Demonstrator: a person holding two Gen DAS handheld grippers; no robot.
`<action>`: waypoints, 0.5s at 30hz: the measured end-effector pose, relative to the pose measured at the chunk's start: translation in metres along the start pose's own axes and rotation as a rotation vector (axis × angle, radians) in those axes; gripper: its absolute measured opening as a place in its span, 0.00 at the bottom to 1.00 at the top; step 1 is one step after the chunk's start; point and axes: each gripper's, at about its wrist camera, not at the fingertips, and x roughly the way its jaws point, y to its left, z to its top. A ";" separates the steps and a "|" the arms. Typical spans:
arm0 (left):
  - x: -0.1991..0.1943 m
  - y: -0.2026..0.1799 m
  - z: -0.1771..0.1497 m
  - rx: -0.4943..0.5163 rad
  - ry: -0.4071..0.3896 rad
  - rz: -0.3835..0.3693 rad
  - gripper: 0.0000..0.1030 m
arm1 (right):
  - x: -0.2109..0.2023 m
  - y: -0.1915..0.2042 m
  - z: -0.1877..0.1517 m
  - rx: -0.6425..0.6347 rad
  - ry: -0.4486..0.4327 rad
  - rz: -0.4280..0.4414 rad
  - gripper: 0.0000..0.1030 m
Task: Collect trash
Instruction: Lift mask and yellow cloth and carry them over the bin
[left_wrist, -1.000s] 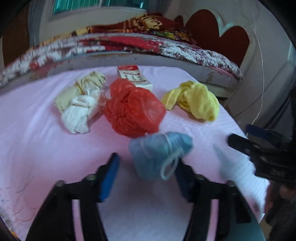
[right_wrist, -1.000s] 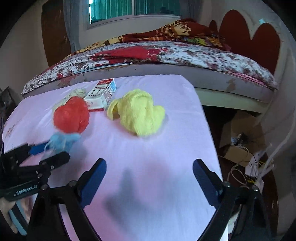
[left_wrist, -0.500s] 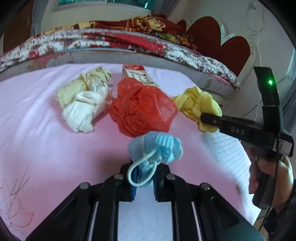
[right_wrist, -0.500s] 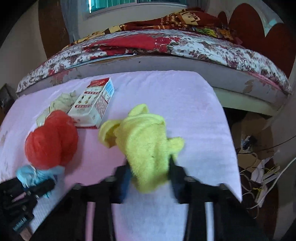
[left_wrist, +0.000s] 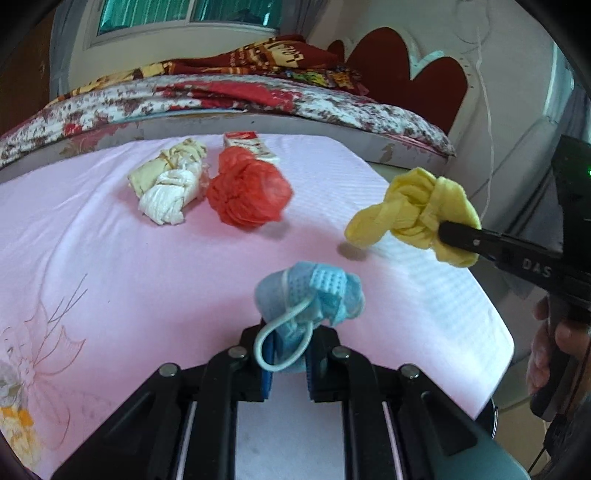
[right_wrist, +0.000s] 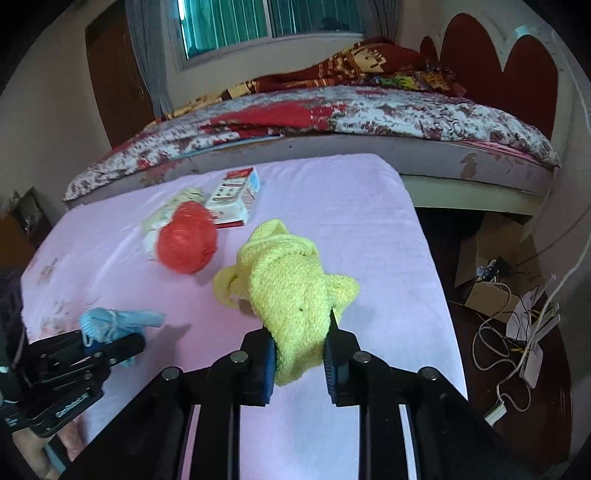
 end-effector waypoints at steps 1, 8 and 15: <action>-0.007 -0.004 -0.002 0.012 -0.009 -0.002 0.14 | -0.009 0.000 -0.005 0.002 -0.007 0.002 0.22; -0.035 -0.023 -0.018 0.064 -0.037 -0.020 0.14 | -0.075 -0.004 -0.049 0.020 -0.049 -0.007 0.22; -0.058 -0.049 -0.040 0.081 -0.044 -0.065 0.14 | -0.132 -0.014 -0.085 0.041 -0.080 -0.026 0.22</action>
